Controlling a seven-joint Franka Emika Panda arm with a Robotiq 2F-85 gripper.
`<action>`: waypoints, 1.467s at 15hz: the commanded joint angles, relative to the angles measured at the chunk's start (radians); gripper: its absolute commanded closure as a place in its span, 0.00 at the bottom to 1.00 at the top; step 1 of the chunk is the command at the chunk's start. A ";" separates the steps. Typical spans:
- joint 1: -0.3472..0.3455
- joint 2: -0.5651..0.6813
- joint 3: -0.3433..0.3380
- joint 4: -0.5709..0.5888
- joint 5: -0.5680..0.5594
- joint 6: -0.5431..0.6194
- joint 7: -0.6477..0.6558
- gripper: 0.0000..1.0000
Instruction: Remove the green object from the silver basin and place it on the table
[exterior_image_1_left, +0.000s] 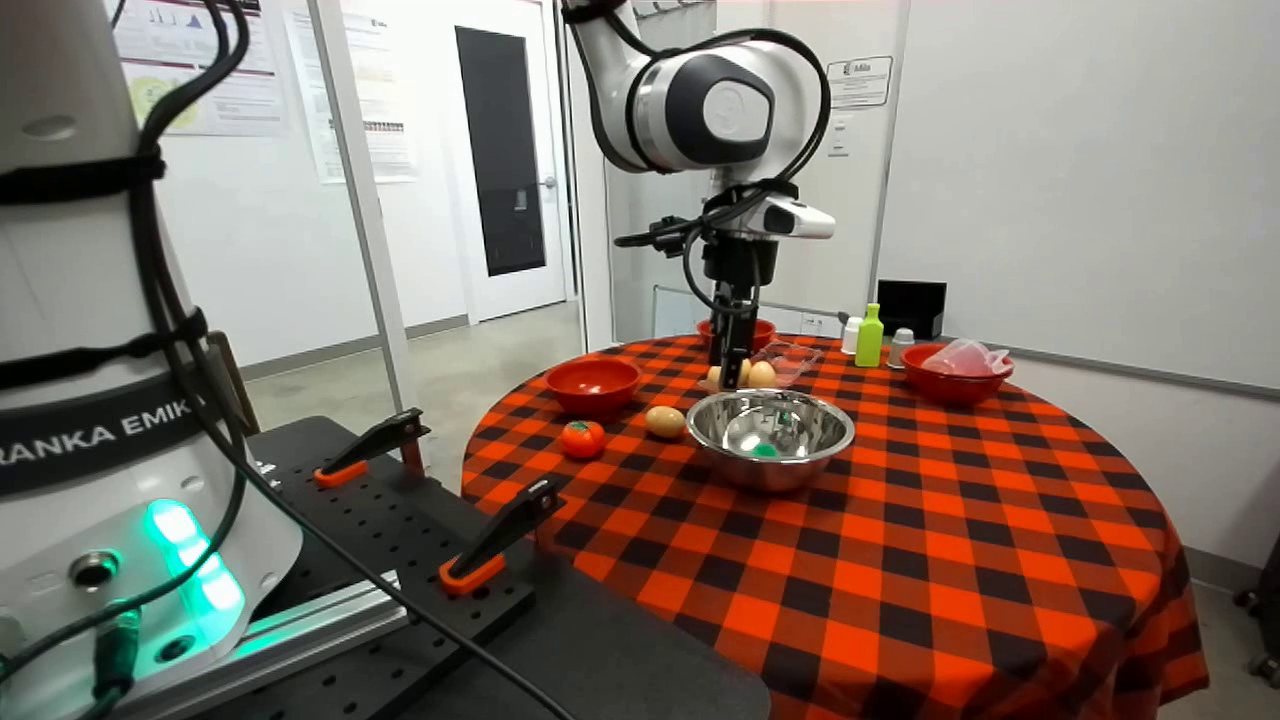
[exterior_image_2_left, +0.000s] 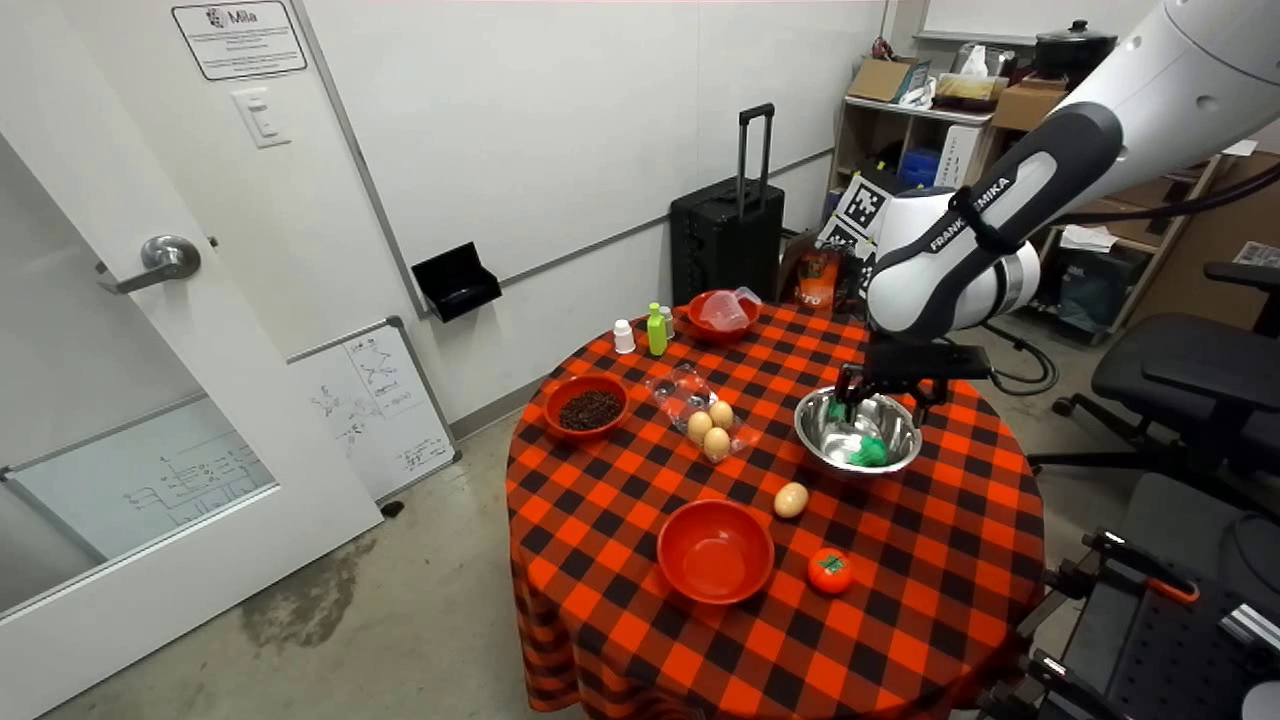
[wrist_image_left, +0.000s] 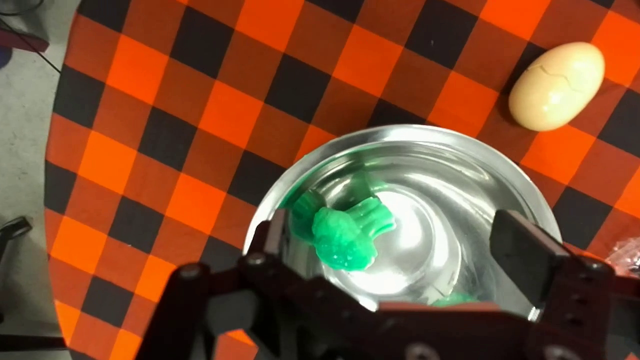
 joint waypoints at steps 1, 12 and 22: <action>0.022 0.007 -0.022 0.007 0.018 -0.004 -0.011 0.00; 0.015 0.109 -0.063 0.061 0.025 0.101 -0.008 0.00; -0.001 0.222 -0.054 0.155 0.052 0.101 -0.024 0.00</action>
